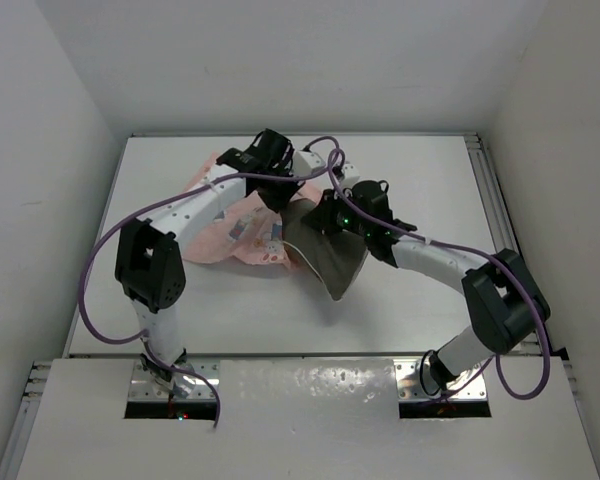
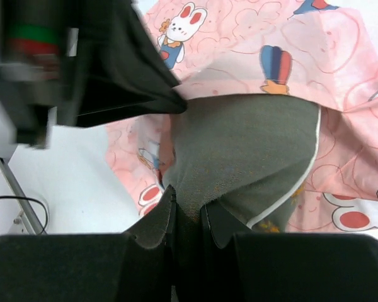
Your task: Put the pillow into the pillowcase
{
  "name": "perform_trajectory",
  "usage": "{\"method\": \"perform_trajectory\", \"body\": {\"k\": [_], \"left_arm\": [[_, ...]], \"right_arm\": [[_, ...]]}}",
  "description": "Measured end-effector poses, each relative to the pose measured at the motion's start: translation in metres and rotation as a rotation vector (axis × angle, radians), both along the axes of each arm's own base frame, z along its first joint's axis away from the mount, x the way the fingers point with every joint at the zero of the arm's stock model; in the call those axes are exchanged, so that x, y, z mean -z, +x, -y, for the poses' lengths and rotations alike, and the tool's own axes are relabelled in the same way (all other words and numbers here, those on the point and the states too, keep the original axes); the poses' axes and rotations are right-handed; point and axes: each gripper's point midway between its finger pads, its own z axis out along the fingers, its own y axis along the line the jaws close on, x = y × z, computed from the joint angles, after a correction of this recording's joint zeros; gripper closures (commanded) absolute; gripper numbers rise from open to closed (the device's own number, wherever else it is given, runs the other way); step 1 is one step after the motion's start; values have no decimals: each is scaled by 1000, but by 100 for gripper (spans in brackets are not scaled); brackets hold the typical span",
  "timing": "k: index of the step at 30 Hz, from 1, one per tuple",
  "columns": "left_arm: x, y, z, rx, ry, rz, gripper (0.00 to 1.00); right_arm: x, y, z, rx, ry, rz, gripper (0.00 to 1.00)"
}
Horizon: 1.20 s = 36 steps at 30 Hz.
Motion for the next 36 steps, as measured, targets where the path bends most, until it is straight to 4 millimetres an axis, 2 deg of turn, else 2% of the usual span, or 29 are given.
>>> {"method": "perform_trajectory", "body": {"k": [6, 14, 22, 25, 27, 29, 32, 35, 36], "left_arm": [[-20, -16, 15, 77, -88, -6, 100], [-23, -31, 28, 159, -154, -48, 100], [-38, -29, 19, 169, -170, -7, 91], [-41, -25, 15, 152, -180, -1, 91], [-42, -24, 13, 145, -190, -2, 95], [-44, -25, 14, 149, -207, -8, 99], [-50, -30, 18, 179, -238, -11, 100], [-56, -32, 19, 205, -239, 11, 100], [-56, -33, 19, 211, -241, 12, 91]], "right_arm": [[4, 6, -1, 17, 28, -20, 100], [-8, 11, -5, 19, 62, 10, 100], [-39, 12, -11, 14, 148, 63, 100], [-51, 12, -13, 10, 187, 86, 100], [-54, 11, -13, 9, 202, 87, 100], [-55, 11, -14, 11, 210, 85, 100], [-54, 13, -15, 10, 220, 81, 100], [-41, 18, -19, 17, 233, 55, 100], [-35, 21, -20, 25, 236, 41, 100]]}}
